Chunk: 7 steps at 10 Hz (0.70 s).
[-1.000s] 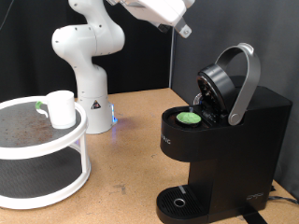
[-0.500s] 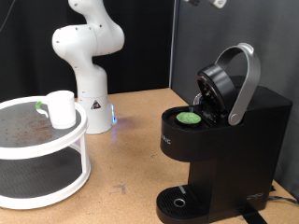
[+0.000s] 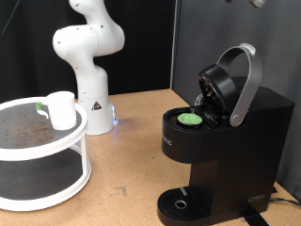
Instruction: Make a cup of coffee with the keurig machine
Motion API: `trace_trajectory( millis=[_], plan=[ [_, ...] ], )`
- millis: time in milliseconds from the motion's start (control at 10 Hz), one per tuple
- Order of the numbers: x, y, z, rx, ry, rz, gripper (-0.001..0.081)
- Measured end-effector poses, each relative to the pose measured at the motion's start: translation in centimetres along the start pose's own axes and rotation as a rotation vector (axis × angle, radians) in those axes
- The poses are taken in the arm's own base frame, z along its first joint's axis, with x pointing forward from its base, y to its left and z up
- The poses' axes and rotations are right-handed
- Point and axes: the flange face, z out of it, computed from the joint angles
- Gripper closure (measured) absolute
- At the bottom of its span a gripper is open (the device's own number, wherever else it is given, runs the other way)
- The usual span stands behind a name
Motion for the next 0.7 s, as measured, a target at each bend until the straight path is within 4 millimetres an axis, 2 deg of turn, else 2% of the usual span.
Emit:
trace_trajectory(
  millis=[300, 700],
  plan=[
    [1.6, -1.6, 3.9, -0.017, -0.029, -0.017, -0.0001],
    [2.5, -2.5, 9.9, -0.038, -0.084, -0.018, -0.0001]
  ],
)
